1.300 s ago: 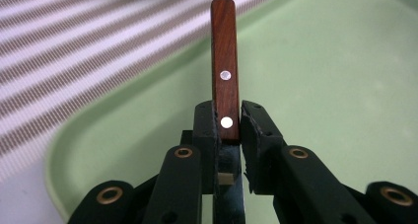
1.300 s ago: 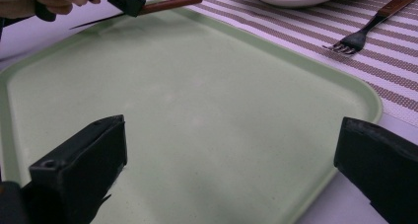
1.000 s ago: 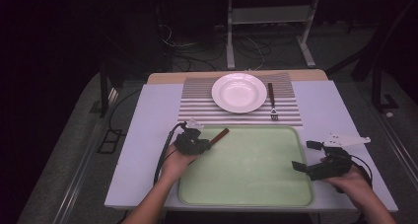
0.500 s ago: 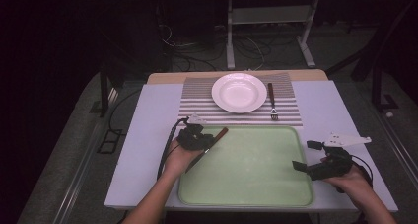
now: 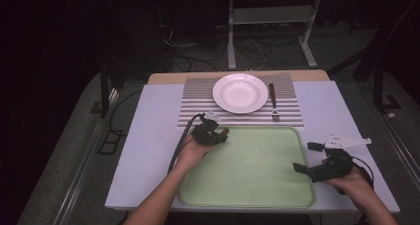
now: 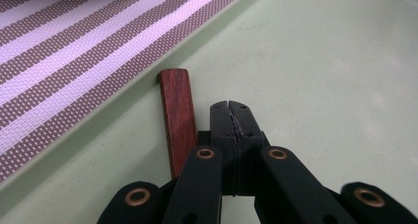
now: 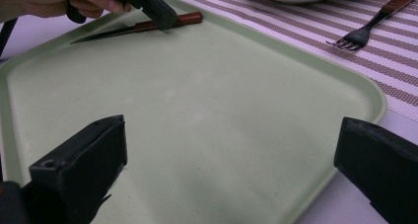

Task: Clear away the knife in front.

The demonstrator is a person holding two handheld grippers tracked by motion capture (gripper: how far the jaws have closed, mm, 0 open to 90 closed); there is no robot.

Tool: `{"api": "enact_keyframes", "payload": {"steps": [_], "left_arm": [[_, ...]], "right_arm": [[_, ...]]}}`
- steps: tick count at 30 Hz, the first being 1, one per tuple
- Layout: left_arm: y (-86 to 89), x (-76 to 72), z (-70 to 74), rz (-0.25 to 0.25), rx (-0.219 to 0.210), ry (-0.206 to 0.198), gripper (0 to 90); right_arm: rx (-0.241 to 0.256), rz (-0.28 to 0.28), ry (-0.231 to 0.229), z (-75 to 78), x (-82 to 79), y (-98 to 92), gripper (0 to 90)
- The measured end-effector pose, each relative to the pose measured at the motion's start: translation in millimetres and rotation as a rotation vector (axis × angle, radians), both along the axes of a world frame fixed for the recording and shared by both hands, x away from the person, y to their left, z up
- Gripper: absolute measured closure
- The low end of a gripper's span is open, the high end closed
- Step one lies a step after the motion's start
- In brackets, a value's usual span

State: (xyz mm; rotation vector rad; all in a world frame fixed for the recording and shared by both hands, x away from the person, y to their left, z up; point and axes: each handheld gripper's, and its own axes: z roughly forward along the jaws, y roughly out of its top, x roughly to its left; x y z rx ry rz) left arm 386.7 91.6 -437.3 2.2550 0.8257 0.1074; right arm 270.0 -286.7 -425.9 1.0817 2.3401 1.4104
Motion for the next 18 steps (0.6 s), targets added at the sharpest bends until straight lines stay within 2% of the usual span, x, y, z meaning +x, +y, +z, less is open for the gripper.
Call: {"api": "enact_keyframes", "payload": {"steps": [6,18], "left_arm": [[3.6,2.0,-2.8,0.005,0.019,0.0,89.3],[15.9,-0.9,-2.8,0.032,0.018,-0.001,89.3]], "right_arm": [[-0.002,0.003,0.0,-0.3,-0.8,0.0,0.0],[-0.001,0.001,-0.003,0.3,-1.2,-0.1,0.0]]}}
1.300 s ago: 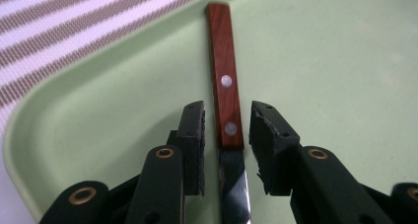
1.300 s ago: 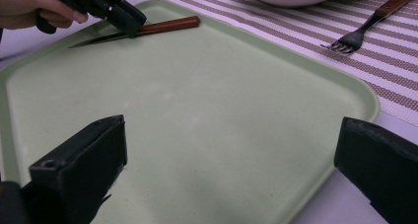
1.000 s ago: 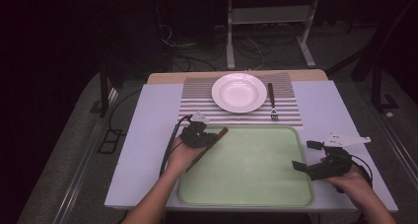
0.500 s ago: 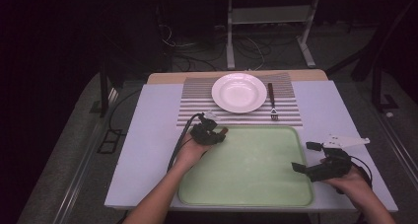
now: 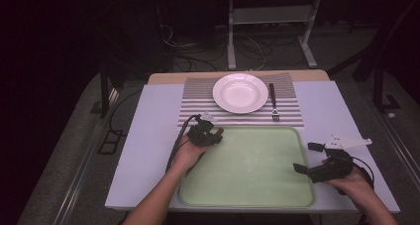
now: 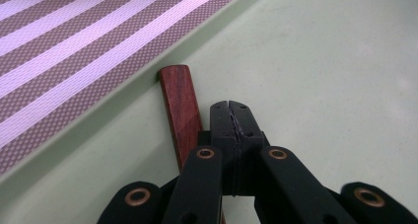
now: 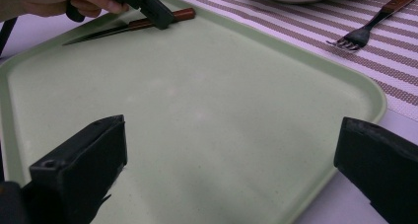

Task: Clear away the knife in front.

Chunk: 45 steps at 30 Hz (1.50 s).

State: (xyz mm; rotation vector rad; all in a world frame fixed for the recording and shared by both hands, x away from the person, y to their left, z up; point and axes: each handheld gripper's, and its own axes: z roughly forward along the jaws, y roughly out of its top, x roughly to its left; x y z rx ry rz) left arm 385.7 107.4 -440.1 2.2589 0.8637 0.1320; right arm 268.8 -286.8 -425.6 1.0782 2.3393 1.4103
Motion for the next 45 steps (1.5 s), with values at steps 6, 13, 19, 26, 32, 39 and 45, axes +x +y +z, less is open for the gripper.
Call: {"api": "enact_keyframes", "payload": {"steps": [6,13,19,26,32,39,45], "left_arm": [[10.8,-2.1,0.0,0.017,-0.003,0.006,89.2],[22.3,-6.3,1.0,0.025,0.002,0.018,89.1],[35.4,-10.9,1.2,0.038,-0.011,0.037,89.1],[45.3,-15.1,1.4,0.051,-0.02,0.052,89.1],[55.6,-19.4,1.6,0.068,-0.024,0.057,89.0],[64.6,-22.8,2.8,0.072,-0.01,0.054,89.0],[69.3,-25.3,3.0,0.071,-0.013,0.058,87.9]], "right_arm": [[0.002,0.0,0.001,0.2,-0.6,-0.6,0.0],[0.0,-0.002,0.001,0.2,-0.9,-0.8,0.0],[0.002,-0.004,0.0,0.4,-0.9,-1.2,0.0],[0.003,-0.008,0.001,0.7,-1.2,-1.5,0.0],[0.0,-0.007,0.001,0.4,-0.8,-1.4,0.0],[-0.001,-0.009,0.001,0.4,-1.0,-1.2,0.0],[-0.002,-0.007,0.001,0.2,-0.9,-1.1,0.0]]}}
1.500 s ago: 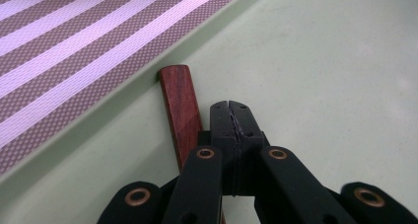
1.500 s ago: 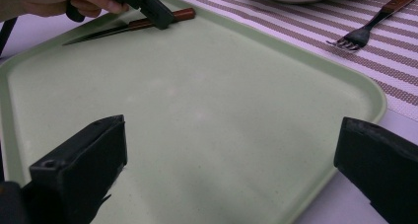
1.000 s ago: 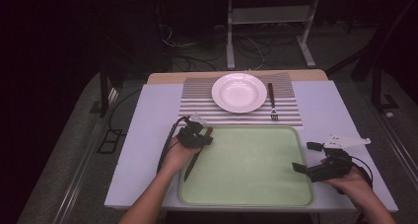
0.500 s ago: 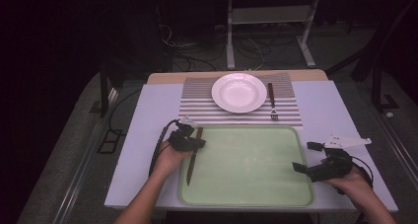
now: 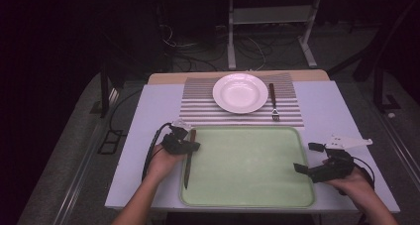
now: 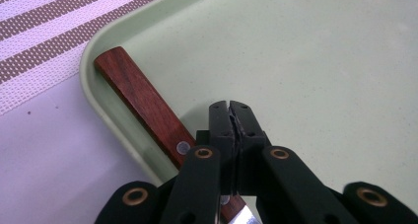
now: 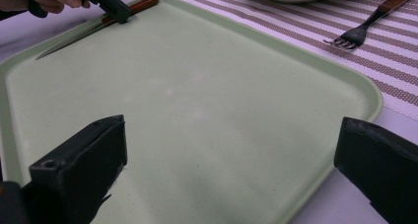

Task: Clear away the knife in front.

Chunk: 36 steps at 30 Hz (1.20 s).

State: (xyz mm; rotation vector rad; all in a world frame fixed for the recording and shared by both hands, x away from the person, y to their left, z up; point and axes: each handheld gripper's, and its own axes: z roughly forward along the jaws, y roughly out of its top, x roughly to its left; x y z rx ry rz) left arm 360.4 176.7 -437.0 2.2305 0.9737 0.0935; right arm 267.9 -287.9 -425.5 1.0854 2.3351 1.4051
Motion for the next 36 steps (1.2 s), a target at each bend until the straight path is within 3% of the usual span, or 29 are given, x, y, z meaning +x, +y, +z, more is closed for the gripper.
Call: {"api": "enact_keyframes", "payload": {"steps": [8,13,16,20,21,22,28,31,36], "left_arm": [[-1.2,-1.1,1.0,-0.02,-0.005,-0.008,81.0],[0.1,-7.5,10.2,-0.059,-0.07,-0.055,60.2],[0.8,-11.9,12.9,-0.067,-0.084,-0.078,48.9],[6.8,-19.8,16.4,-0.061,-0.11,-0.109,30.1],[9.0,-21.8,17.1,-0.057,-0.127,-0.118,30.1],[11.3,-23.6,17.7,-0.056,-0.143,-0.123,22.1],[24.6,-36.5,21.4,-0.037,-0.177,-0.165,10.3],[30.8,-42.3,22.1,-0.033,-0.187,-0.181,0.2],[40.7,-50.2,20.0,-0.023,-0.18,-0.202,0.0]], "right_arm": [[-0.008,0.007,0.0,-0.9,-0.2,1.2,0.0],[-0.006,0.011,0.002,-1.0,-0.7,1.4,0.0],[-0.005,0.013,0.003,-1.2,-0.7,1.1,0.0],[-0.002,0.017,0.005,-1.3,-0.9,0.9,0.0],[-0.002,0.017,0.005,-1.3,-0.9,0.9,0.0],[0.002,0.018,0.006,-1.2,-1.0,0.8,0.0],[0.003,0.02,0.008,-1.4,-0.9,0.8,0.0],[0.003,0.021,0.007,-1.4,-1.1,1.1,0.0],[0.003,0.021,0.008,-1.8,-1.2,0.9,0.0]]}}
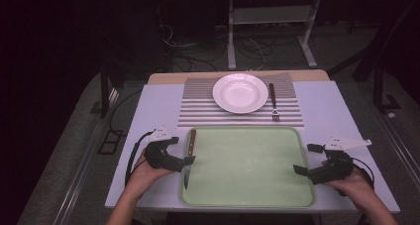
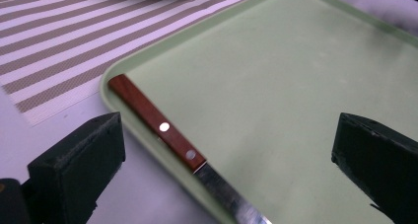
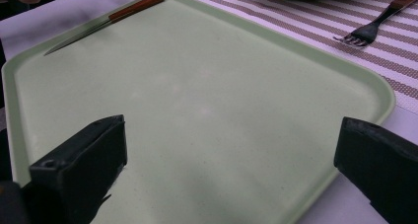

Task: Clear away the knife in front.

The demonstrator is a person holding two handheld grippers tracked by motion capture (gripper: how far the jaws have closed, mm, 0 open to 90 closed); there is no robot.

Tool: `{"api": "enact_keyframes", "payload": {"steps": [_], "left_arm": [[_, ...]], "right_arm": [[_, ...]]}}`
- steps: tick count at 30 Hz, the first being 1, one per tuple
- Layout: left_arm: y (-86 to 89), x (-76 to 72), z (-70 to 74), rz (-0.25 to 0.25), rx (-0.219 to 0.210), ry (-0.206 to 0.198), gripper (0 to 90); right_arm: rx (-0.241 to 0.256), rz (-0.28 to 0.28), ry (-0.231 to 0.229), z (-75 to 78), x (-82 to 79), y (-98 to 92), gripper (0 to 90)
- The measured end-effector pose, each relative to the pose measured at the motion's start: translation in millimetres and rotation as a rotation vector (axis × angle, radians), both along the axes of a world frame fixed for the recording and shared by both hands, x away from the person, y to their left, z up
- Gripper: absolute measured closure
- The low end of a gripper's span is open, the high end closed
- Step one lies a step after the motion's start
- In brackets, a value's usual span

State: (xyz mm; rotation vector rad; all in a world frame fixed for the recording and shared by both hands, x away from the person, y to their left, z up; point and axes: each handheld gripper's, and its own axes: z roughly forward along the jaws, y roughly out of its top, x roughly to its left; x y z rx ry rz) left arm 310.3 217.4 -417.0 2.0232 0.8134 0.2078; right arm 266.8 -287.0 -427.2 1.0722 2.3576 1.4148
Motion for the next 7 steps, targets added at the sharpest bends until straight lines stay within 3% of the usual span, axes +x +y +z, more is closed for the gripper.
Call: {"api": "enact_keyframes", "payload": {"steps": [7], "left_arm": [[5.5,-0.3,-0.9,0.016,0.006,-0.01,0.0]], "right_arm": [[-0.001,0.002,-0.002,-0.3,-0.2,0.1,0.0]]}}
